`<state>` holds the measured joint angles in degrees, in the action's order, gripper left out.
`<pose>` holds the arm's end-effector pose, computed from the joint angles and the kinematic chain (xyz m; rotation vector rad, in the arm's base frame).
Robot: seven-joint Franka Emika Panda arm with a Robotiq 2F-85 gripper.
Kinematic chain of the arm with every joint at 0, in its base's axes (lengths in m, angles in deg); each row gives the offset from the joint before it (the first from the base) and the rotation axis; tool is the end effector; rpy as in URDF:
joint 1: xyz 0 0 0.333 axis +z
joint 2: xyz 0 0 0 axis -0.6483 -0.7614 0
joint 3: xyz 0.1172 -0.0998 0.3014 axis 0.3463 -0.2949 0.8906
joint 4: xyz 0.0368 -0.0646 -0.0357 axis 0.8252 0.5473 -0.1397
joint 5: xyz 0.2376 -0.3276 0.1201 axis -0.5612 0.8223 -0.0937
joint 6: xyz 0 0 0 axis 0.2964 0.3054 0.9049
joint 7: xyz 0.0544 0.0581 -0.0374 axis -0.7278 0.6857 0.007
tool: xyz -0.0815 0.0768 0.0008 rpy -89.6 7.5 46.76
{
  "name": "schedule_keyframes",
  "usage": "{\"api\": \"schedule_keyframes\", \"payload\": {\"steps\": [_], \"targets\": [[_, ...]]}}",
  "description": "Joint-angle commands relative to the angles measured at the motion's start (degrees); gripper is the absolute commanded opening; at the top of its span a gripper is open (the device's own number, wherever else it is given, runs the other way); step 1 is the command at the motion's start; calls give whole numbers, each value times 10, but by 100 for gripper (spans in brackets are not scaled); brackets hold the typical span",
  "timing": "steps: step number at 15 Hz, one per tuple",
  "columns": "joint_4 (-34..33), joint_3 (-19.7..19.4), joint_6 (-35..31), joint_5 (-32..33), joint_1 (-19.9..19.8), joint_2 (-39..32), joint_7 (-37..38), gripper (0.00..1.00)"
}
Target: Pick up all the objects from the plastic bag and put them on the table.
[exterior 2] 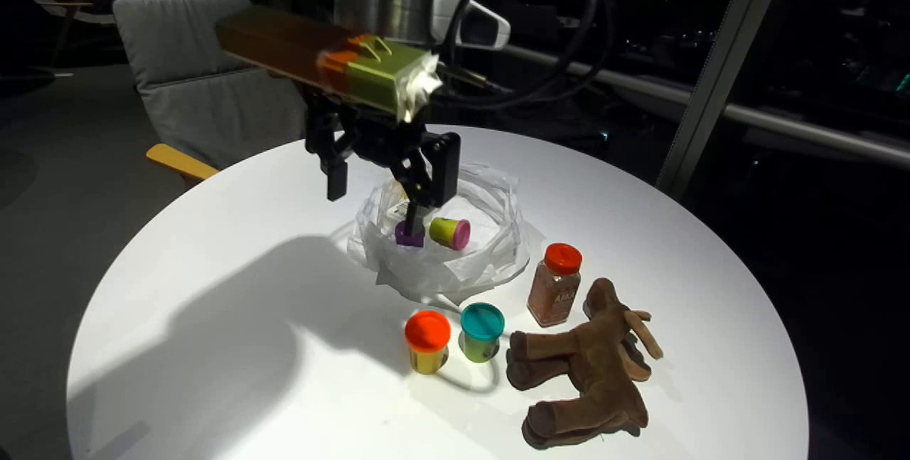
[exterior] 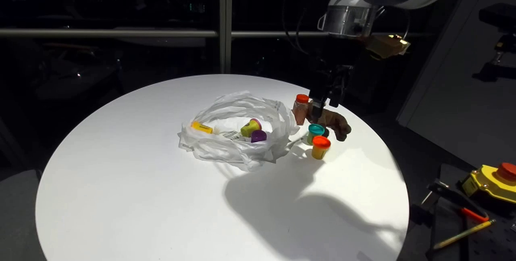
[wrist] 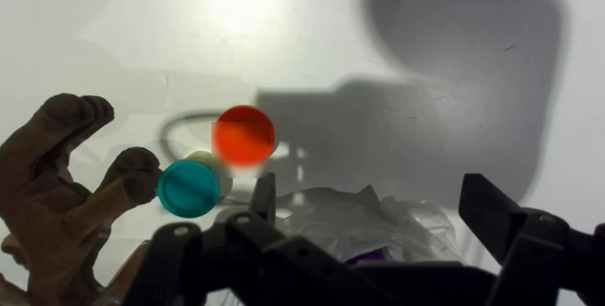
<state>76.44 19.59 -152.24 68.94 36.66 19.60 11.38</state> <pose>0.5227 -0.0179 0.2617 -3.0815 -0.0211 0.1003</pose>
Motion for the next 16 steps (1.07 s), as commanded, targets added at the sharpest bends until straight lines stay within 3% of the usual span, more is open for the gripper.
{"api": "schedule_keyframes", "payload": {"steps": [1, 15, 16], "targets": [[-9, -7, 14, -2, 12, 3, 1, 100], [-3, -11, 10, -2, 11, -6, 1, 100], [-24, -7, 13, -5, 18, -27, 21, 100]]}}
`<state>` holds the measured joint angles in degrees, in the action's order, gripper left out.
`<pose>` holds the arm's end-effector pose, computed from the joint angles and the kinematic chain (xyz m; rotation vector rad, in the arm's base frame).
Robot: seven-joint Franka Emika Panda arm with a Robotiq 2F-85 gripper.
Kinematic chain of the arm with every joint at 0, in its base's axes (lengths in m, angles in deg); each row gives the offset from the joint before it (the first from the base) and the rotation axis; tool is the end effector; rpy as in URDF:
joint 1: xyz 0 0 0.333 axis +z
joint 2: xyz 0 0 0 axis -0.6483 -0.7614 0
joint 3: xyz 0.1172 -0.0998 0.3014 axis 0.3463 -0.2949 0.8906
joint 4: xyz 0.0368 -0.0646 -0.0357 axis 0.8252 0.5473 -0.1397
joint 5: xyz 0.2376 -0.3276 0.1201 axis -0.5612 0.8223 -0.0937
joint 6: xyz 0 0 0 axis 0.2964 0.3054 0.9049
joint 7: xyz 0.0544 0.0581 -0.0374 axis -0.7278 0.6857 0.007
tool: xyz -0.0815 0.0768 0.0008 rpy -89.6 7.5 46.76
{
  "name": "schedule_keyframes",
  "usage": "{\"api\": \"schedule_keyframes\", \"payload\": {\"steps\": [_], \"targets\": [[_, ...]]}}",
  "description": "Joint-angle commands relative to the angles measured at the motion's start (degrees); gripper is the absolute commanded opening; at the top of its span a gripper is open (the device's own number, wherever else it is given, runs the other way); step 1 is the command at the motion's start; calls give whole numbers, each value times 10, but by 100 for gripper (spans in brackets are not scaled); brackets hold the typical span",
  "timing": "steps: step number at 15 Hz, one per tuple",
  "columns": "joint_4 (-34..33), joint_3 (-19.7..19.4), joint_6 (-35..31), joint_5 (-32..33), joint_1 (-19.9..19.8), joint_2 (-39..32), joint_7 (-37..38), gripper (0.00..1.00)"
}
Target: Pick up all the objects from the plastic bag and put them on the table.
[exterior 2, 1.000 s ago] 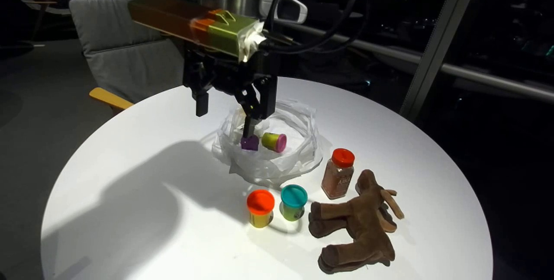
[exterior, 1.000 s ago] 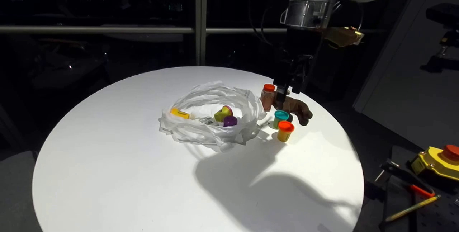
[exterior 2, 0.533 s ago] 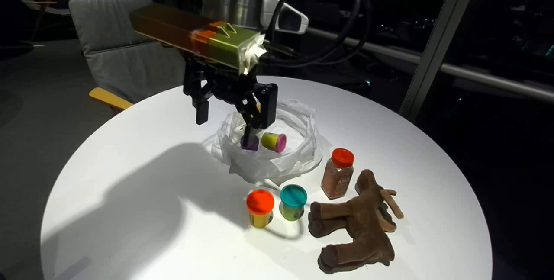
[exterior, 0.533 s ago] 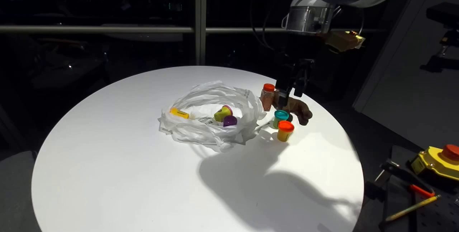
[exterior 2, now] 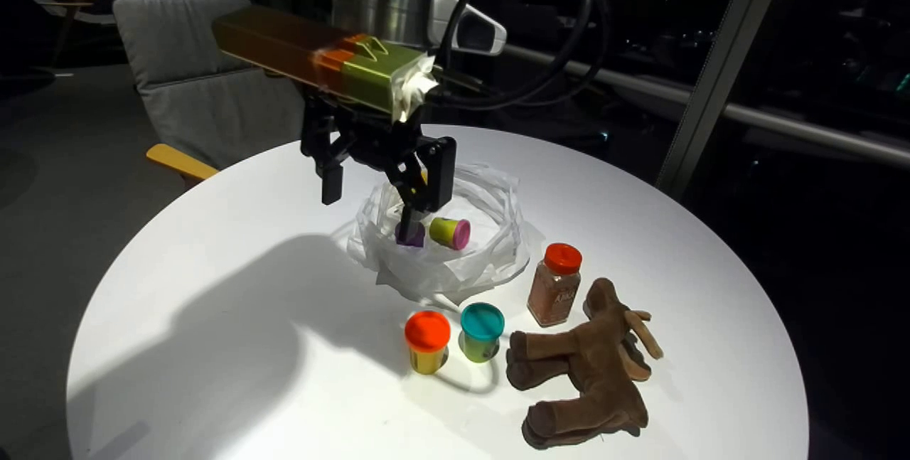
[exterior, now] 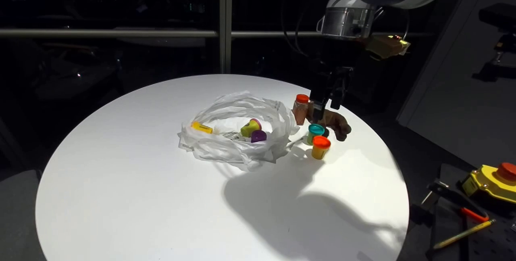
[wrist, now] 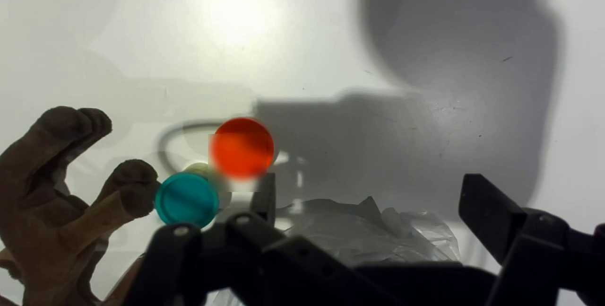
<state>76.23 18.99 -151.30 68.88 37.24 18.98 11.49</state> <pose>0.5214 -0.0179 0.2562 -3.0787 -0.0168 0.1365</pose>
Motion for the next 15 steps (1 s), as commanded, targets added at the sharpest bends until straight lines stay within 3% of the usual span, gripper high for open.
{"api": "schedule_keyframes", "payload": {"steps": [1, 5, 9, 12, 15], "targets": [[-33, 0, 6, -6, 16, -32, 40, 100], [-102, 5, -1, -2, 46, -108, 142, 100], [-157, -11, -81, -3, 78, -170, 262, 100], [-195, -46, -126, 14, 111, -215, 354, 100], [-232, -86, -129, 20, 141, -255, 431, 100]]}}
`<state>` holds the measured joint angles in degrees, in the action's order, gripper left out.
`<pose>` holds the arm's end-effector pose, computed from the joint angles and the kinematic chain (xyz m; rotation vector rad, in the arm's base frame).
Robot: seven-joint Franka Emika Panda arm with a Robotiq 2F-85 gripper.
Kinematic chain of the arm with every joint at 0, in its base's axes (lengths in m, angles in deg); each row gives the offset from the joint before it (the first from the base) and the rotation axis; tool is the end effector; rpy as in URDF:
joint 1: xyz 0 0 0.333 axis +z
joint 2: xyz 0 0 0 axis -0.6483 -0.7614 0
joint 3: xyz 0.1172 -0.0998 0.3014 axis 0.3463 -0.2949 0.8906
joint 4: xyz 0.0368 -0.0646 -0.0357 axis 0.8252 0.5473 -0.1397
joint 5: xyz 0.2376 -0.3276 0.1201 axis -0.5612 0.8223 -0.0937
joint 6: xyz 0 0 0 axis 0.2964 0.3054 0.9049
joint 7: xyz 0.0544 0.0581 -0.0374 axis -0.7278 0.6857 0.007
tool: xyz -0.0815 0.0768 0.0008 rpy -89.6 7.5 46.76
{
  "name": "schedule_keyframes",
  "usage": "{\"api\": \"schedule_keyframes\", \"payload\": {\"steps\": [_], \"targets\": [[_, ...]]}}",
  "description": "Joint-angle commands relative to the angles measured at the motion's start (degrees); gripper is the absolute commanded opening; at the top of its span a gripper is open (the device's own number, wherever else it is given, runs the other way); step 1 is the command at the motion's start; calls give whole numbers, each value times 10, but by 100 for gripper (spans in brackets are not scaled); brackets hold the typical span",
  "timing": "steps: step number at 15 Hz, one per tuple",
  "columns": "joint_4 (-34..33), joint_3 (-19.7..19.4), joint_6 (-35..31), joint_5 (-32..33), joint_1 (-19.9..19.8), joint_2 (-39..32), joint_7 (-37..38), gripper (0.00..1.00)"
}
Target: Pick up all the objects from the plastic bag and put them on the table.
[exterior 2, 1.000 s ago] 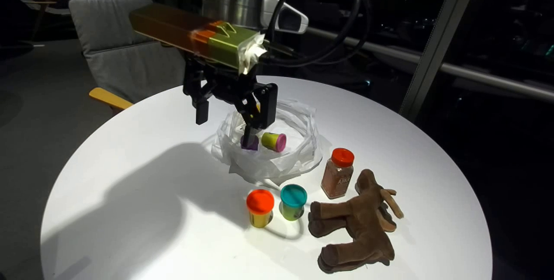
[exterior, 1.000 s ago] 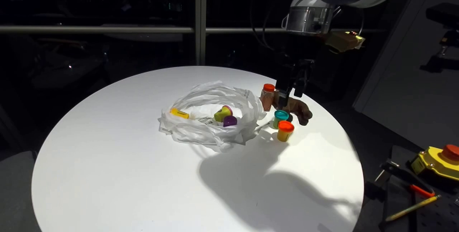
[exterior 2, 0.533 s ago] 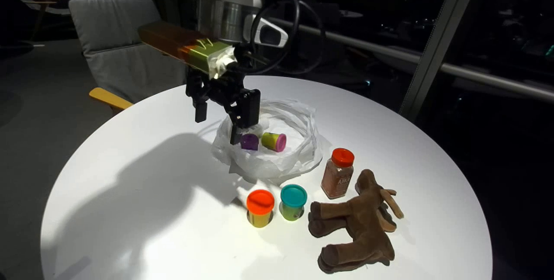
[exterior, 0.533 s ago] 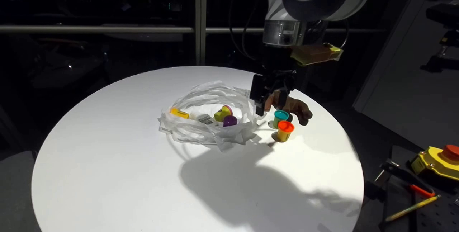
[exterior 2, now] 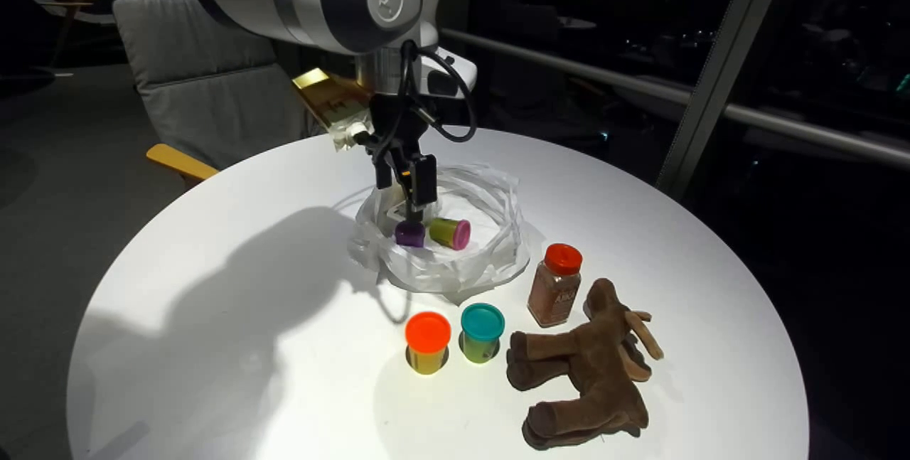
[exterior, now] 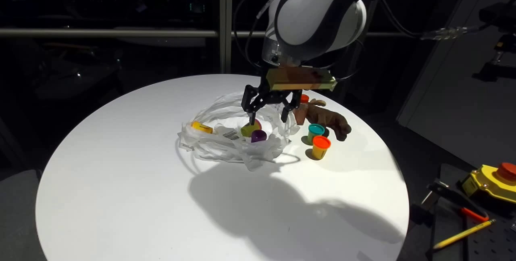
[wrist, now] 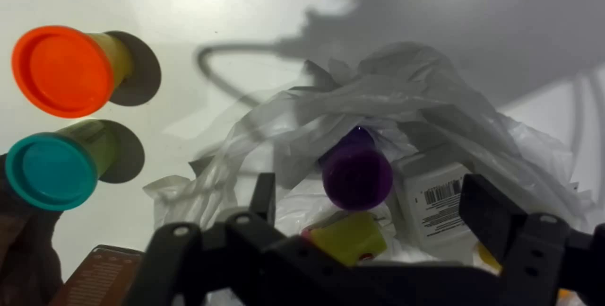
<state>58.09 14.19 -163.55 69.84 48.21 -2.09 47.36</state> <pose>0.6315 0.0446 0.1870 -3.0239 0.7561 -0.1058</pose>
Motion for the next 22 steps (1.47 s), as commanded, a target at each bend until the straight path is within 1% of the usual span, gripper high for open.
{"api": "schedule_keyframes", "payload": {"steps": [1, 2, 5, 8, 12, 15, 19, 22], "targets": [[-62, -44, 0, 8, 36, -55, 88, 100], [-75, -53, 1, 10, 41, -68, 105, 100], [-116, -57, -6, 5, 57, -107, 153, 100], [-152, -59, -3, 5, 56, -136, 179, 100], [-183, -84, 0, 16, 62, -166, 212, 100], [-196, -86, 1, 11, 50, -178, 210, 100], [-211, -74, 1, 2, 30, -189, 191, 100], [-221, -66, 3, -2, 23, -198, 187, 100]]}}
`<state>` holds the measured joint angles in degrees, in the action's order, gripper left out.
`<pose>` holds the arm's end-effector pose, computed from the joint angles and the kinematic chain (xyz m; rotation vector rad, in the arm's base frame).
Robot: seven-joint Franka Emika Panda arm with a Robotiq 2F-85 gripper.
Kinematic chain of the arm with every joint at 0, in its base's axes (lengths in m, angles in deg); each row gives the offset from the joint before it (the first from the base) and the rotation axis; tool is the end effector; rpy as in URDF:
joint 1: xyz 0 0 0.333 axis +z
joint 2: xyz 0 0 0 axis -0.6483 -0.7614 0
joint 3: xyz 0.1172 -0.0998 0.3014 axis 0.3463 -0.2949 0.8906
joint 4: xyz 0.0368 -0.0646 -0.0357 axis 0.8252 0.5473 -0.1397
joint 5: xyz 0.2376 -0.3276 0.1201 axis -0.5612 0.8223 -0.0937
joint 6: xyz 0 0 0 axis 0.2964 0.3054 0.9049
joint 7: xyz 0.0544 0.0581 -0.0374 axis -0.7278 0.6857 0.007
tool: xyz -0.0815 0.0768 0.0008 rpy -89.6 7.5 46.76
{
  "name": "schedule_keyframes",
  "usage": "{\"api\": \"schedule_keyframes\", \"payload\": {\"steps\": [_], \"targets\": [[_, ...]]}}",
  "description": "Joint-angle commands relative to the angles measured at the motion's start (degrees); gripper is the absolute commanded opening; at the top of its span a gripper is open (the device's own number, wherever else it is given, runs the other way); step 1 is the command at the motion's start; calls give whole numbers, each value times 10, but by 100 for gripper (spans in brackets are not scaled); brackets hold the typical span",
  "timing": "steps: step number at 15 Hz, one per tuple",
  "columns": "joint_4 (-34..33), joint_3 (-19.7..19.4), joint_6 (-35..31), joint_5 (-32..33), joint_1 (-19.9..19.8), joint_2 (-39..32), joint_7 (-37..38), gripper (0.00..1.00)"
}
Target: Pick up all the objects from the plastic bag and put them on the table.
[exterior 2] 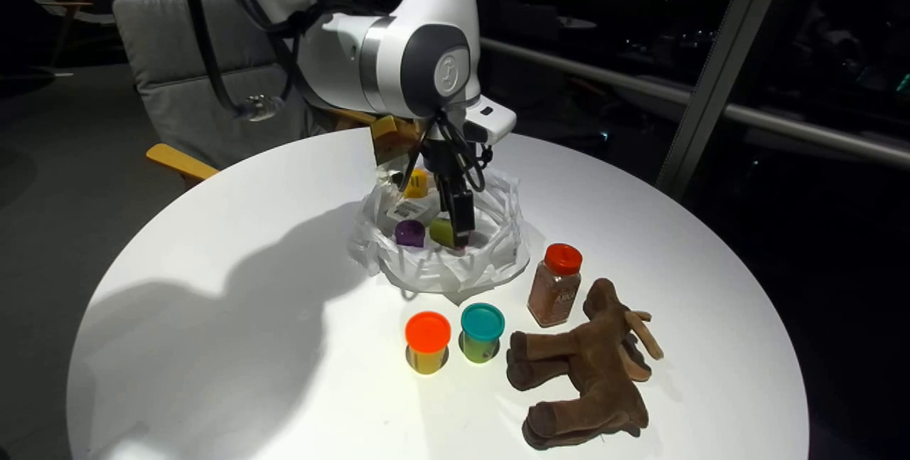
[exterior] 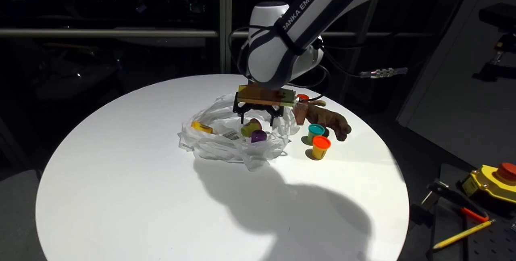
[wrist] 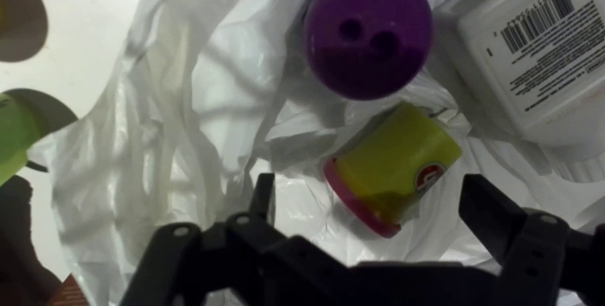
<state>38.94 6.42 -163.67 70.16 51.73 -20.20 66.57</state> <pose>0.7109 0.0102 0.1172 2.8128 -1.2443 0.2216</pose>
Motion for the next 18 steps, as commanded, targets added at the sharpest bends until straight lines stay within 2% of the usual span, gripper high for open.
{"api": "schedule_keyframes", "payload": {"steps": [1, 5, 8, 9, 10, 11, 17, 18], "targets": [[-34, 15, 5, -6, -16, -20, -8, 100], [-54, 38, 8, -17, -29, -38, -21, 100], [-71, 34, 11, -12, -22, -53, -11, 99], [-75, 30, 10, -10, -19, -57, -6, 74], [-78, 27, 8, -9, -17, -60, -3, 74], [-80, 21, 5, -7, -12, -62, 4, 70], [-54, -7, -6, 7, 14, -40, 24, 21], [-39, -20, -11, 16, 26, -29, 31, 18]]}}
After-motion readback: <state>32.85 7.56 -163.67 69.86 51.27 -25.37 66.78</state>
